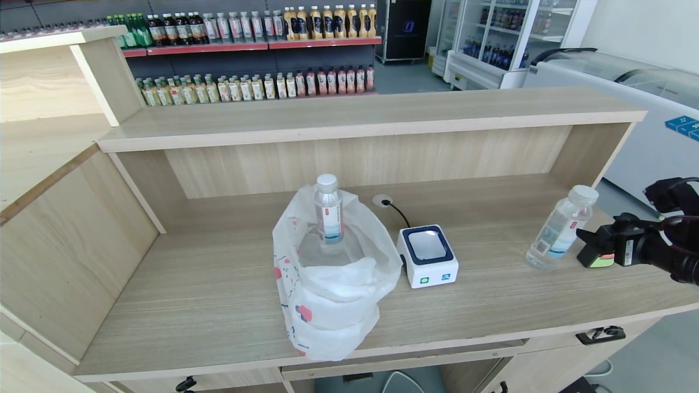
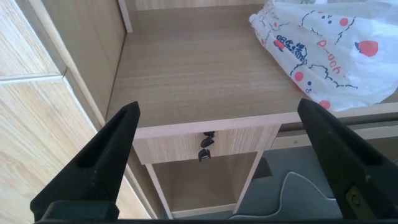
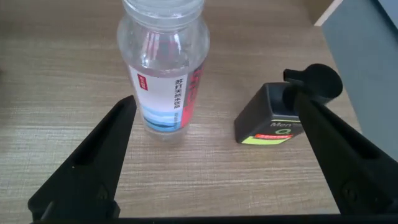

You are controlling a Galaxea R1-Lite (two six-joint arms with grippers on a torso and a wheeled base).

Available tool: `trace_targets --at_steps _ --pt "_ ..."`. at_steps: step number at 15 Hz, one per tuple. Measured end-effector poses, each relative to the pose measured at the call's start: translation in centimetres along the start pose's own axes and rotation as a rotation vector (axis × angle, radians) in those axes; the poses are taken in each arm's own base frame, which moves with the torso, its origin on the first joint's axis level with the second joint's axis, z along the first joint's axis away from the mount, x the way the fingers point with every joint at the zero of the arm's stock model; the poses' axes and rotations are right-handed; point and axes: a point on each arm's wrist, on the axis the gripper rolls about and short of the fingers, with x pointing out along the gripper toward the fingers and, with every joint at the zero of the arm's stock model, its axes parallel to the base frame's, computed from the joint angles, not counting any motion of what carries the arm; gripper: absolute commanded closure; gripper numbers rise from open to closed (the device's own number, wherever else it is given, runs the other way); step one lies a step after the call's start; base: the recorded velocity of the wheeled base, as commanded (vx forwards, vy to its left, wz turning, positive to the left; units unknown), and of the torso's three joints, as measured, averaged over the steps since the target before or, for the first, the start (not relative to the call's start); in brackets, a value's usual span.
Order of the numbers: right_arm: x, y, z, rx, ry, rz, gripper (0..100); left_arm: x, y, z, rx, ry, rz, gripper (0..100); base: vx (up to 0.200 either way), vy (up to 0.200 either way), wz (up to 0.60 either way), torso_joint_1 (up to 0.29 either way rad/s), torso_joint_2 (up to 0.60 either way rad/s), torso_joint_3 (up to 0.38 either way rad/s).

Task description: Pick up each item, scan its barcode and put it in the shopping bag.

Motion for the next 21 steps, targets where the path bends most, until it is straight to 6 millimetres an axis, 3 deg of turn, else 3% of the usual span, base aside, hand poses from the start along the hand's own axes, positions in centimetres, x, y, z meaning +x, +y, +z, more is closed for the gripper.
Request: trace_targets --at_steps 21 --pt "6.6 2.4 -1.2 -0.047 0.007 0.177 0 0.0 0.0 0.0 0.0 0.0 0.0 0 0.0 0.0 0.0 0.0 0.0 0.0"
